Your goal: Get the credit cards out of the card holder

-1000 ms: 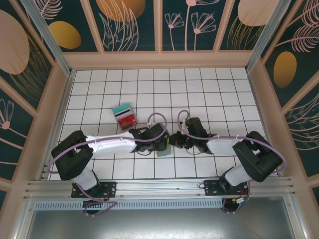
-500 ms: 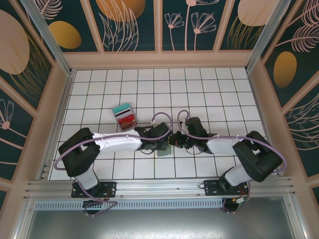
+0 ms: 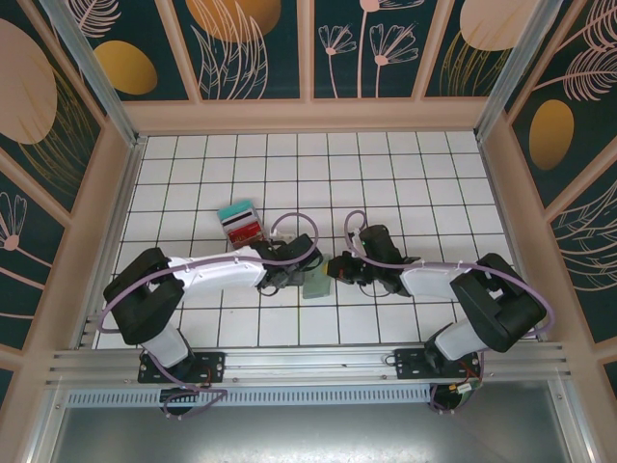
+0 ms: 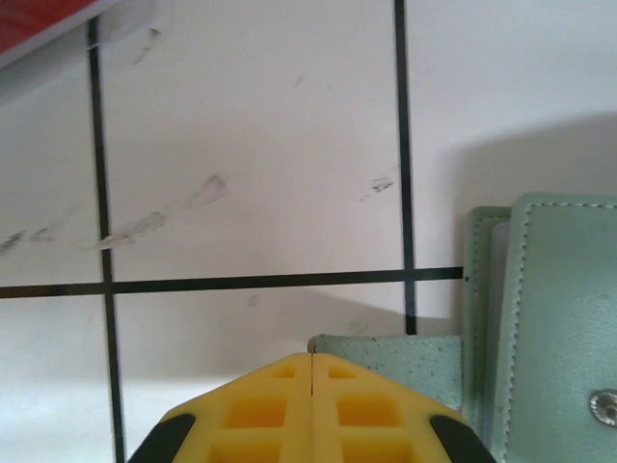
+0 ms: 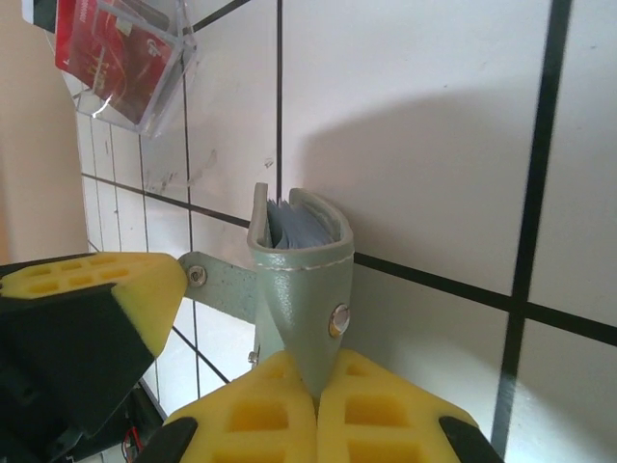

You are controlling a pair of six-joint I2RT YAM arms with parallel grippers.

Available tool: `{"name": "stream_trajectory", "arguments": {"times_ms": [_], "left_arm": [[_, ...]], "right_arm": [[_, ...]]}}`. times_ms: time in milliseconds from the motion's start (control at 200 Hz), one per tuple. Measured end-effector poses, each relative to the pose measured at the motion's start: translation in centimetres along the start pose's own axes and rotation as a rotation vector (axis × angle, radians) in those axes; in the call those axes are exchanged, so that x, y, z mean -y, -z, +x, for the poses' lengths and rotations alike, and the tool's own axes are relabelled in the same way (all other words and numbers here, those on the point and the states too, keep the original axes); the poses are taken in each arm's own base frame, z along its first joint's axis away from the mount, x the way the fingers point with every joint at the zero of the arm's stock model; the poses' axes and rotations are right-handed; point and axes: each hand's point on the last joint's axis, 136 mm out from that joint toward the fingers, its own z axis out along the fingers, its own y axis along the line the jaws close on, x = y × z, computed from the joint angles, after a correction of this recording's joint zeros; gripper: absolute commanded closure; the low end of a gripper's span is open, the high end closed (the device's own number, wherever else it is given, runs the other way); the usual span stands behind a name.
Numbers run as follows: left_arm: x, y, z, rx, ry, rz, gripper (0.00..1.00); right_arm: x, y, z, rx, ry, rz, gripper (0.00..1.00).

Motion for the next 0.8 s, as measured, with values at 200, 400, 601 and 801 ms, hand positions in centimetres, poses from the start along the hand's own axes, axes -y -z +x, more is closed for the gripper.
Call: {"name": "stream_trajectory", "arguments": {"times_ms": [200, 400, 601, 801], "left_arm": [[0.8, 1.3, -1.0, 0.026, -0.005, 0.037, 1.0], [3.0, 5.4, -3.4, 0.112, 0.017, 0.21, 1.0], [4.7, 7.5, -4.5, 0.146, 0.021, 0.328, 1.0], [5.1, 7.6, -4.6, 0.147, 0.022, 0.348, 1.0]], "right_arm": [[0.5, 0.0, 0.3, -0.012, -0.006, 0.017, 0.36], [0.5, 0.1, 0.0, -0.012, 0.007, 0.043, 0.29], [-0.8, 0.4, -0.9, 0.009, 0.035, 0.028, 0.22], [-0.7, 0.5, -0.8, 0.006, 0.039, 0.031, 0.33]]}}
